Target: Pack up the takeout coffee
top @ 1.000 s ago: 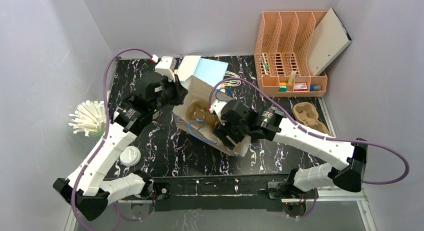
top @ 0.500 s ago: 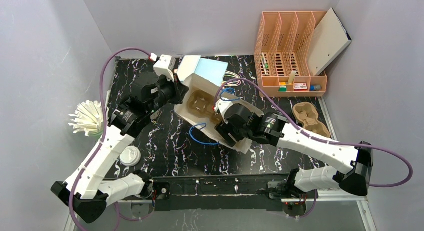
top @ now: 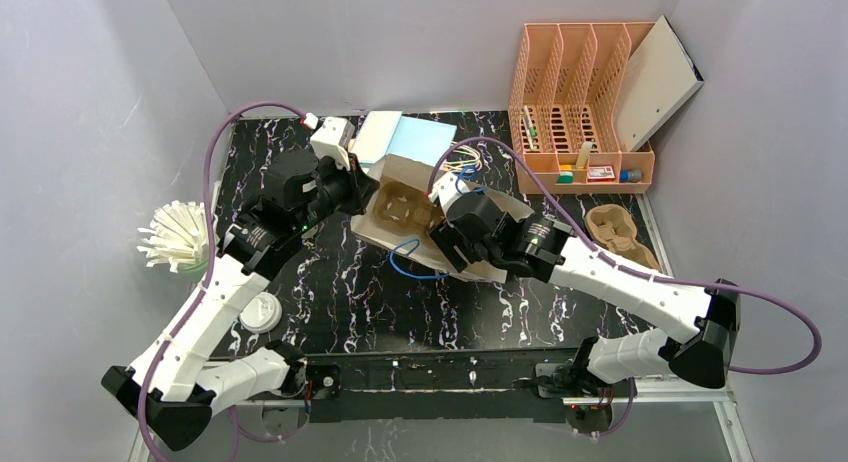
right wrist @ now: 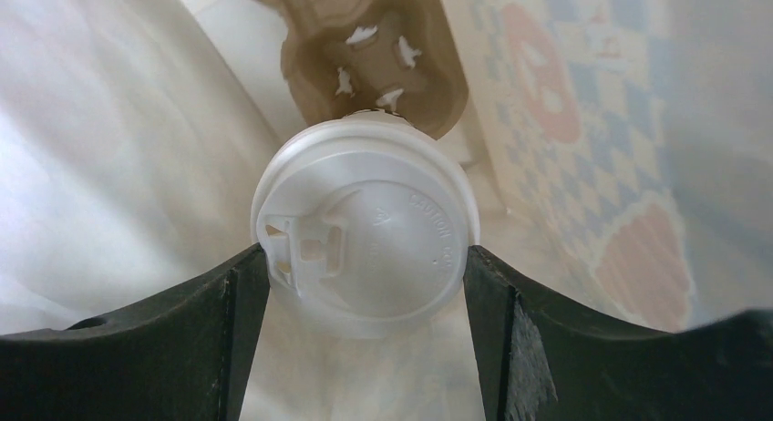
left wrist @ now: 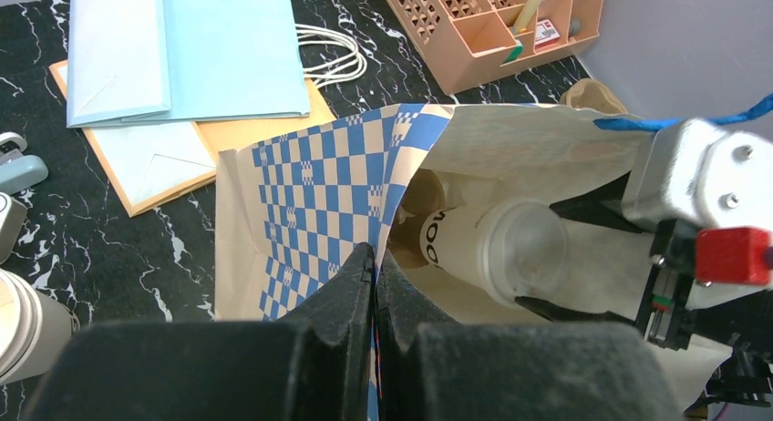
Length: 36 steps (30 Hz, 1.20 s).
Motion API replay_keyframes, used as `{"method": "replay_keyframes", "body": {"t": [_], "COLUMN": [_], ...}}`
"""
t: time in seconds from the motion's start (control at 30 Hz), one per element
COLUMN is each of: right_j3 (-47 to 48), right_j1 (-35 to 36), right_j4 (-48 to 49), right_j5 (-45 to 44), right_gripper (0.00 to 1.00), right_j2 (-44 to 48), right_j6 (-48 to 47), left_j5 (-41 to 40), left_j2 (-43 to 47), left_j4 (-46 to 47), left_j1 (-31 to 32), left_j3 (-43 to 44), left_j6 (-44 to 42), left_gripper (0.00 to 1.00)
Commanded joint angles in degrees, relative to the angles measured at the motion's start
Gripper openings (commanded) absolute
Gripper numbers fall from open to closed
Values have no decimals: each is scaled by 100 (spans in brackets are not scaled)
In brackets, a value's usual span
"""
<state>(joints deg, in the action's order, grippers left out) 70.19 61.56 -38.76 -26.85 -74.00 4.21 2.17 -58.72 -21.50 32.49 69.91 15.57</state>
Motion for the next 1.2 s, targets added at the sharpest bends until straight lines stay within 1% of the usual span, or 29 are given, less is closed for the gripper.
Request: {"method": "replay_keyframes", "body": {"t": [0.0, 0.1, 0.2, 0.37, 0.5, 0.63, 0.8, 0.97, 1.17], "right_j3": [419, 520, 408, 295, 319, 179, 80, 38, -145], "right_j1": [-67, -72, -74, -90, -144, -203, -261, -276, -277], "right_j4": [120, -14, -40, 288, 518, 704, 697, 483, 81], "right_j5": [-233, -105, -126, -506, -522, -301, 250, 660, 796], "right_gripper": [25, 25, 25, 22, 23, 23, 25, 25, 25], "right_j2": [48, 67, 106, -30, -163, -206, -250, -234, -120], "right_j6": [-95, -63, -58, -251, -344, -412, -375, -236, -125], "left_j5": [83, 83, 94, 142, 161, 191, 163, 42, -72], "left_j2": [159, 159, 183, 259, 291, 314, 295, 248, 174], "left_j4": [-10, -31, -36, -46, -104, -137, -144, -133, -77], "left_j1": [12, 12, 12, 12, 10, 12, 12, 12, 12], "left_j3": [-71, -79, -104, -209, -242, -284, -277, -189, -24], "left_j6": [-37, -46, -31, 5, 17, 16, 8, -10, -47], "left_gripper": [0, 0, 0, 0, 0, 0, 0, 0, 0]}}
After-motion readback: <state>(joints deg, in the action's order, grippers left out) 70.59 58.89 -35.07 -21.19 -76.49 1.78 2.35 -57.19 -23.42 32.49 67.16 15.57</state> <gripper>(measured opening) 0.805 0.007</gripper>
